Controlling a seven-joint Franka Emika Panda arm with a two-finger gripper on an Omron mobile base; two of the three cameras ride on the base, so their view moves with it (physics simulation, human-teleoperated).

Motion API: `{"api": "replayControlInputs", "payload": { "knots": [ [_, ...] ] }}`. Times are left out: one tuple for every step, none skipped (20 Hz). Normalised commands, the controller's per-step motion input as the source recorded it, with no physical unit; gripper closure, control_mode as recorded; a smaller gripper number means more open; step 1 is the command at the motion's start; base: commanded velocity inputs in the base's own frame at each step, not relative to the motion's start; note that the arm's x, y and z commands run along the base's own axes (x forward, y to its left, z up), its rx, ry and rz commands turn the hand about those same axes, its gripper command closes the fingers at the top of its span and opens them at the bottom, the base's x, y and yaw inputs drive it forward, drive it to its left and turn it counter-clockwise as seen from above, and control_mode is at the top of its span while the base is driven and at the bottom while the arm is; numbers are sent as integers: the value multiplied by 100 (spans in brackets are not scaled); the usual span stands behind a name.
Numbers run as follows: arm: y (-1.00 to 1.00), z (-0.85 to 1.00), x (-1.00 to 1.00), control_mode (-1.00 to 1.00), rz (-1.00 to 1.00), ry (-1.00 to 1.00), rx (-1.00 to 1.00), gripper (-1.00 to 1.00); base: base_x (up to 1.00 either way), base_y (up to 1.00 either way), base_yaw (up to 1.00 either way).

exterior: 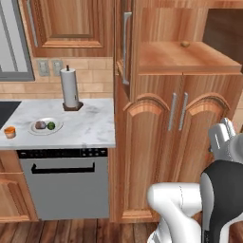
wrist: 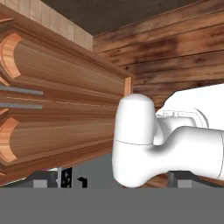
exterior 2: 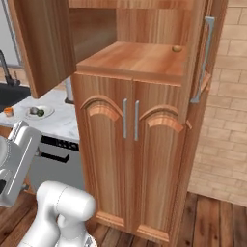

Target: Pick the avocado and bread from the counter and place them on the plate. Then pick the jam from the cabinet and place it next to the plate. Lastly close the cabinet door.

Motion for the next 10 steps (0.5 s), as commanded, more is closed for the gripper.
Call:
{"api": "replayControlInputs", "payload": {
  "knots": [
    [0, 0, 0, 100, 0, 0, 0, -100, 0, -50, 0],
    [0, 0, 0, 100, 0, 0, 0, -100, 0, -49, 0],
    [0, 0, 0, 100, 0, 0, 0, -100, 0, -49, 0],
    [0, 0, 0, 100, 0, 0, 0, -100, 0, -50, 0],
    [0, 0, 0, 100, 0, 0, 0, -100, 0, -49, 0],
    [0, 0, 0, 100, 0, 0, 0, -100, 0, -48, 0],
    [0, 0, 0, 100, 0, 0, 0, -100, 0, -45, 0],
    [0, 0, 0, 100, 0, 0, 0, -100, 4, -41, 0],
    [0, 0, 0, 100, 0, 0, 0, -100, 8, -39, 0],
    [0, 0, 0, 100, 0, 0, 0, -100, 11, -34, 0]
  ]
}}
